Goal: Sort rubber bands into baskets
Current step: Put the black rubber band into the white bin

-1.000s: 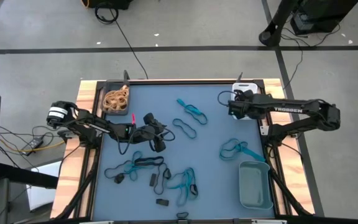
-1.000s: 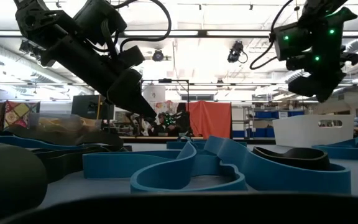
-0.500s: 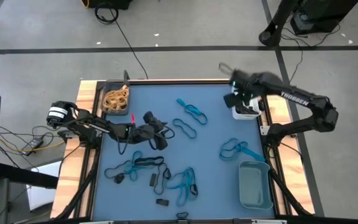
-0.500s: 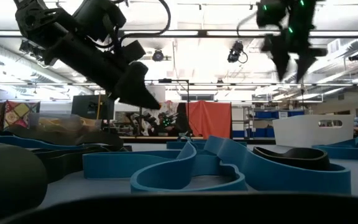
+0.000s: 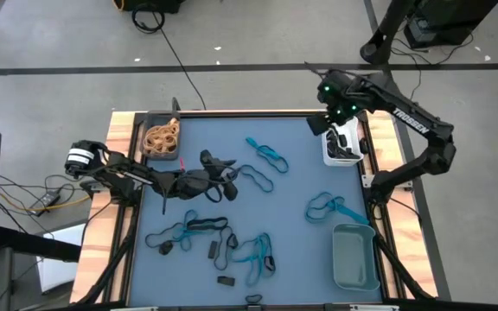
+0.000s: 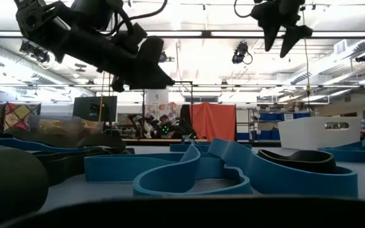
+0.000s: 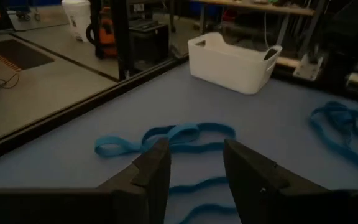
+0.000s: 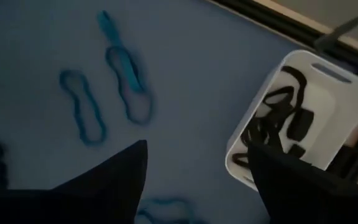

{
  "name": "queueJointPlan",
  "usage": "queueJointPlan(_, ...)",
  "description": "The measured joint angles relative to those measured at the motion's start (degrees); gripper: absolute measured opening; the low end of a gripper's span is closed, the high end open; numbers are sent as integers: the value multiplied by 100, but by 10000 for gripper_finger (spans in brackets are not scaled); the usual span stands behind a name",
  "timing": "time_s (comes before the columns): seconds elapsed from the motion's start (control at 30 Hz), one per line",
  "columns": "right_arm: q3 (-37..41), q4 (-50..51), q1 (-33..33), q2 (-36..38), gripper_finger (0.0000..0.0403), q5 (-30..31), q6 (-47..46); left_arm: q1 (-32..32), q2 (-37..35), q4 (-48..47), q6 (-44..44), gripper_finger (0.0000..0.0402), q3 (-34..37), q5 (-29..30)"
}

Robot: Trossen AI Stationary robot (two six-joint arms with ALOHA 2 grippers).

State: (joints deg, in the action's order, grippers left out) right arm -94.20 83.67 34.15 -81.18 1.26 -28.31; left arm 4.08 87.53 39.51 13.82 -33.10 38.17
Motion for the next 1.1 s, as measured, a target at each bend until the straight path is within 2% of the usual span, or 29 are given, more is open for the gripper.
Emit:
queueJointPlan(0.1,121,126,-126,-45,278,-97,101,0,0,62,-2,152,0,0)
queueJointPlan(0.23,136,262,-183,-31,271,-791,-133,0,0,66,10,152,0,0)
queueJointPlan(0.33,136,268,-146,-83,266,-833,-121,0,0,41,47,152,0,0)
queueJointPlan(0.5,147,359,-98,-491,259,-321,85,-33,0,90,57,152,0,0)
queueJointPlan(0.7,692,30,-414,-689,252,945,263,64,0,-18,167,152,0,-247)
queueJointPlan(0.77,1046,-378,-515,-609,250,1145,262,160,-36,-381,191,152,0,-344)
queueJointPlan(0.87,1629,-1122,-737,-428,247,891,295,276,-266,-1284,376,152,0,-379)
queueJointPlan(1.1,2998,-3262,-1523,-121,244,768,298,577,-1394,-3872,1096,152,0,-383)
